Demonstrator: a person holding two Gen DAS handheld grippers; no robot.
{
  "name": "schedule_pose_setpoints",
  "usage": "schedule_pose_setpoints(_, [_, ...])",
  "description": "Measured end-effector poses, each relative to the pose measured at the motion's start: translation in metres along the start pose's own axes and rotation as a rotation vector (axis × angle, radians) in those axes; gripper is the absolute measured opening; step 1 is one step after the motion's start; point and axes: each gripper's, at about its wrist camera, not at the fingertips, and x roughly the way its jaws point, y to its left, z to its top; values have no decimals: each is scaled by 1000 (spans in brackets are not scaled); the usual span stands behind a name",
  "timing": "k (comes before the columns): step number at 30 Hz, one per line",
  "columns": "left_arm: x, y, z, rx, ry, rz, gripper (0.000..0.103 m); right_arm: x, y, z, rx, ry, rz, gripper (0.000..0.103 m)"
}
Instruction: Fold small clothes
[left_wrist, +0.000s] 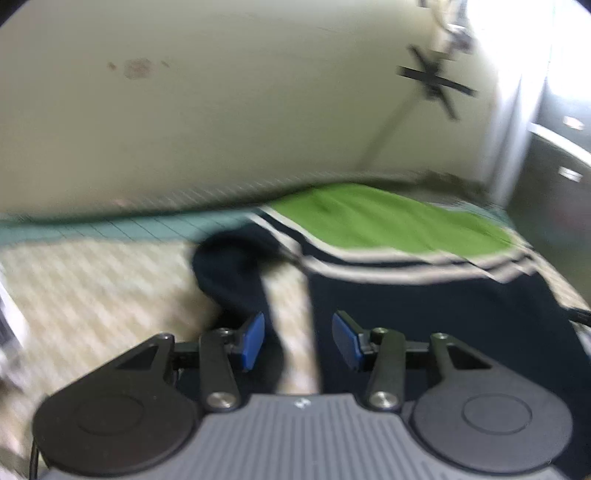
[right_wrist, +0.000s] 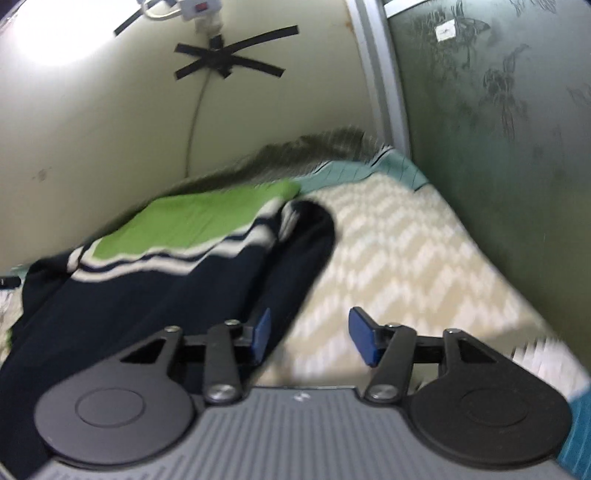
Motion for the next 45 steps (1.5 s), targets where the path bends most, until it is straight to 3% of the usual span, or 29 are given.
schedule_pose_setpoints(4, [-2,-19,-27,7,-8,-54,42,-2,11,-9,2,-13,-3,45])
schedule_pose_setpoints(8, [22,-25,-36,-31,-12,-56,42,-6,21,-12,-59,-30,-34,45])
schedule_pose_setpoints(11, [18,-28,-44,-31,-27,-32,42,-4,24,-16,-71,-51,-47,44])
schedule_pose_setpoints(20, [1,-25,-49,-69,-73,-53,44,-13,11,-19,134,-47,80,43])
schedule_pose_setpoints(24, [1,-24,-49,-80,-77,-60,45,-5,30,-20,65,-31,76,43])
schedule_pose_setpoints(29, [0,-24,-50,-92,-81,-63,45,8,59,-22,-94,-31,-3,42])
schedule_pose_setpoints(31, [-1,-24,-51,-94,-82,-64,45,8,60,-21,-114,-31,-9,12])
schedule_pose_setpoints(32, [-2,-27,-51,-99,-83,-61,45,8,56,-20,-113,-31,-3,3])
schedule_pose_setpoints(35, [-3,-27,-52,-100,-83,-62,45,2,52,-19,-131,-53,-24,1])
schedule_pose_setpoints(41, [-3,-27,-52,-100,-83,-61,47,-18,27,6,-259,-178,-240,1])
schedule_pose_setpoints(45, [-3,-27,-52,-102,-84,-60,47,-18,-18,36,-382,-273,-543,1])
